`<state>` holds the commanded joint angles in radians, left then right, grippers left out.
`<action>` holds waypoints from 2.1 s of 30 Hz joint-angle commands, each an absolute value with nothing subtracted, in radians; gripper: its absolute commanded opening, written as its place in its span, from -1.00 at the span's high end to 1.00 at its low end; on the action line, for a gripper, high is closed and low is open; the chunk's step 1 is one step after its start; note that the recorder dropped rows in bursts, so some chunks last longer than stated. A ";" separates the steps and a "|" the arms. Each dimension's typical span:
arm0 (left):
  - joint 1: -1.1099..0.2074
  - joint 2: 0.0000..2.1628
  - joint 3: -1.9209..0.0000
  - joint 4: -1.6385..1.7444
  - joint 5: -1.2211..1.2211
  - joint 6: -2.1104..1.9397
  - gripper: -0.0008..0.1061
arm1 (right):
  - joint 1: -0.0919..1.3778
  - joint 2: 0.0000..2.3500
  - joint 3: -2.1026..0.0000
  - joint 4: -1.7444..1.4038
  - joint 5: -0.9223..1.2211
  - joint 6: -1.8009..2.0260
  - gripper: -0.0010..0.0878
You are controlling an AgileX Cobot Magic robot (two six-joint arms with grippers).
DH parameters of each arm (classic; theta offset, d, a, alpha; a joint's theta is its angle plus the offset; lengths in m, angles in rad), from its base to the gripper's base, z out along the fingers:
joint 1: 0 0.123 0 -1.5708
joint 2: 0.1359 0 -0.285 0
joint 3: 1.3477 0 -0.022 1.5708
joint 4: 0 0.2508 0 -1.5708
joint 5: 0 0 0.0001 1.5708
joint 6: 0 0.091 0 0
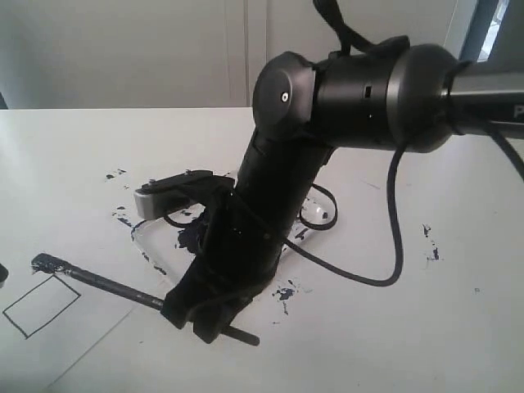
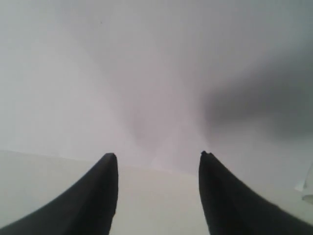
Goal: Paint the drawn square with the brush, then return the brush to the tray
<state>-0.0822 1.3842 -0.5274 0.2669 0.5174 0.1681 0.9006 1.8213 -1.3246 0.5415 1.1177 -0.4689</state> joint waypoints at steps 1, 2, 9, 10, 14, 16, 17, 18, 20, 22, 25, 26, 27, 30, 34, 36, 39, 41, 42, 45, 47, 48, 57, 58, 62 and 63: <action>-0.065 1.384 -0.525 0.267 0.512 0.168 -0.04 | 0.901 1.821 -1.320 0.554 1.118 -0.475 0.98; -0.051 1.384 -0.524 0.267 0.504 0.168 -0.04 | 0.901 1.821 -1.314 0.561 1.118 -0.477 0.98; -0.040 1.384 -0.524 0.250 0.435 0.233 0.02 | 0.901 1.821 -1.274 0.616 1.075 -0.494 0.98; -0.040 1.384 -0.524 0.243 0.435 0.245 0.04 | 0.901 1.821 -1.266 0.624 1.066 -0.494 0.98; -0.040 1.386 -0.524 0.184 0.435 0.285 0.05 | 0.901 1.821 -1.262 0.626 1.061 -0.501 0.98; -0.040 1.386 -0.524 0.166 0.441 0.295 0.05 | 0.901 1.821 -1.262 0.626 1.059 -0.501 0.98; -0.040 1.386 -0.524 0.164 0.449 0.289 0.05 | 0.901 1.821 -1.259 0.627 1.055 -0.501 0.98; -0.040 1.386 -0.524 0.162 0.461 0.286 0.05 | 0.901 1.821 -1.259 0.627 1.051 -0.501 0.98; -0.040 1.386 -0.524 0.154 0.488 0.288 0.04 | 0.901 1.821 -1.259 0.627 1.049 -0.503 0.98; -0.040 1.386 -0.524 0.154 0.495 0.288 -0.04 | 0.901 1.821 -1.259 0.627 1.049 -0.510 0.98; -0.040 1.386 -0.517 0.154 0.495 0.288 -0.13 | 0.901 1.821 -1.259 0.631 1.049 -0.512 0.98; -0.040 1.386 -0.507 0.154 0.488 0.288 -0.13 | 0.901 1.821 -1.259 0.633 1.049 -0.512 0.98; -0.040 1.388 -0.495 0.154 0.467 0.288 -0.13 | 0.901 1.821 -1.257 0.632 1.049 -0.512 0.98; -0.040 1.420 -0.479 0.122 0.425 0.284 -0.12 | 0.901 1.821 -1.255 0.632 1.043 -0.520 0.98; -0.040 1.463 -0.479 0.118 0.411 0.284 -0.12 | 0.901 1.821 -1.255 0.632 1.043 -0.520 0.98; -0.040 1.470 -0.479 0.118 0.407 0.284 -0.12 | 0.901 1.821 -1.255 0.632 1.043 -0.520 0.98; -0.040 1.477 -0.479 0.118 0.406 0.284 -0.12 | 0.901 1.821 -1.255 0.633 1.053 -0.520 0.98; -0.040 1.477 -0.479 0.118 0.404 0.284 -0.12 | 0.910 1.824 -1.255 0.638 1.053 -0.520 0.98; -0.040 1.477 -0.479 0.118 0.404 0.284 -0.12 | 0.918 1.824 -1.255 0.638 1.053 -0.520 0.98; -0.040 1.477 -0.479 0.115 0.404 0.284 -0.12 | 0.942 1.829 -1.255 0.638 1.053 -0.520 0.98; -0.040 1.477 -0.479 0.091 0.407 0.284 -0.12 | 0.958 1.834 -1.255 0.635 1.048 -0.520 0.98; -0.040 1.479 -0.479 0.055 0.414 0.296 -0.12 | 0.966 1.843 -1.255 0.630 1.040 -0.512 0.98; -0.040 1.478 -0.479 -0.007 0.422 0.315 -0.12 | 0.966 1.880 -1.255 0.624 1.000 -0.486 0.98; -0.040 1.478 -0.479 -0.007 0.422 0.315 -0.12 | 0.966 1.880 -1.255 0.624 0.995 -0.486 0.98; -0.040 1.478 -0.479 -0.007 0.420 0.315 -0.11 | 0.966 1.889 -1.255 0.624 0.989 -0.486 0.98; -0.040 1.478 -0.479 -0.007 0.416 0.315 -0.11 | 0.966 1.902 -1.255 0.624 0.989 -0.486 0.98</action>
<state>-0.0398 1.4783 -0.4791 -0.0073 0.4157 0.3152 0.9662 1.9016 -1.2546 0.6242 0.9886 -0.4857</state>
